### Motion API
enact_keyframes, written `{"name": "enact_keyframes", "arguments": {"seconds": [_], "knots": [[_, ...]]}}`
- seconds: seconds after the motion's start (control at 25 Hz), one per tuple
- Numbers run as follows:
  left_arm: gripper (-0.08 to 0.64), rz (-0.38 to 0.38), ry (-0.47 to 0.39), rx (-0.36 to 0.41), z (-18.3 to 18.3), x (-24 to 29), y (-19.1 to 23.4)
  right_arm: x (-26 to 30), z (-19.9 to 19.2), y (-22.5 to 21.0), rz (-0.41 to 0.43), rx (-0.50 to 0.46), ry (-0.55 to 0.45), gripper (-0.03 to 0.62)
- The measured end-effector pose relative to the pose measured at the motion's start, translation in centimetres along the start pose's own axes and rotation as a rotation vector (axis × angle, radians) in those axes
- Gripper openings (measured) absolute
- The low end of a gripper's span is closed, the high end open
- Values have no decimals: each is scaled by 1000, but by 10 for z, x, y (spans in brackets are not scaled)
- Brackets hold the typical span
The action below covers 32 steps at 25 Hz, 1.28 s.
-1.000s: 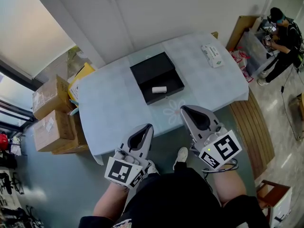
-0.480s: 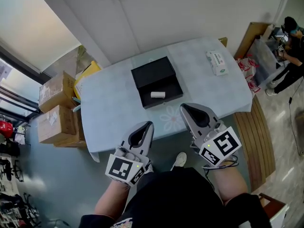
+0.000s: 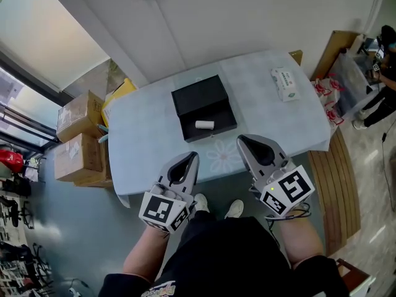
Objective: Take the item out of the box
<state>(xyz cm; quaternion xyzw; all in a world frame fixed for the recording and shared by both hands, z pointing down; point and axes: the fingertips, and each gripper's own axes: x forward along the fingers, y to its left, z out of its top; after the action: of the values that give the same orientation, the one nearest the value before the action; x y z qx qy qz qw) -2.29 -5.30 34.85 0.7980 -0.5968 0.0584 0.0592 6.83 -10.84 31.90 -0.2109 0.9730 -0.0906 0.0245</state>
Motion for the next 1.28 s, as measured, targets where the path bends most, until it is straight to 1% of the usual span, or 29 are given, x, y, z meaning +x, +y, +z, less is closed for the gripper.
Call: {"name": "enact_keyframes", "arguments": {"seconds": [0.32, 0.68, 0.96, 1.28], "knots": [[8, 28, 49, 19, -12, 20, 14, -3, -3, -12, -10, 19, -2, 9], [8, 17, 120, 58, -35, 54, 32, 2, -17, -30, -34, 45, 20, 9], [8, -5, 192, 101, -55, 81, 55, 22, -20, -47, -60, 53, 35, 9], [9, -59, 283, 148, -84, 109, 82, 53, -30, -69, -94, 81, 57, 9]]}}
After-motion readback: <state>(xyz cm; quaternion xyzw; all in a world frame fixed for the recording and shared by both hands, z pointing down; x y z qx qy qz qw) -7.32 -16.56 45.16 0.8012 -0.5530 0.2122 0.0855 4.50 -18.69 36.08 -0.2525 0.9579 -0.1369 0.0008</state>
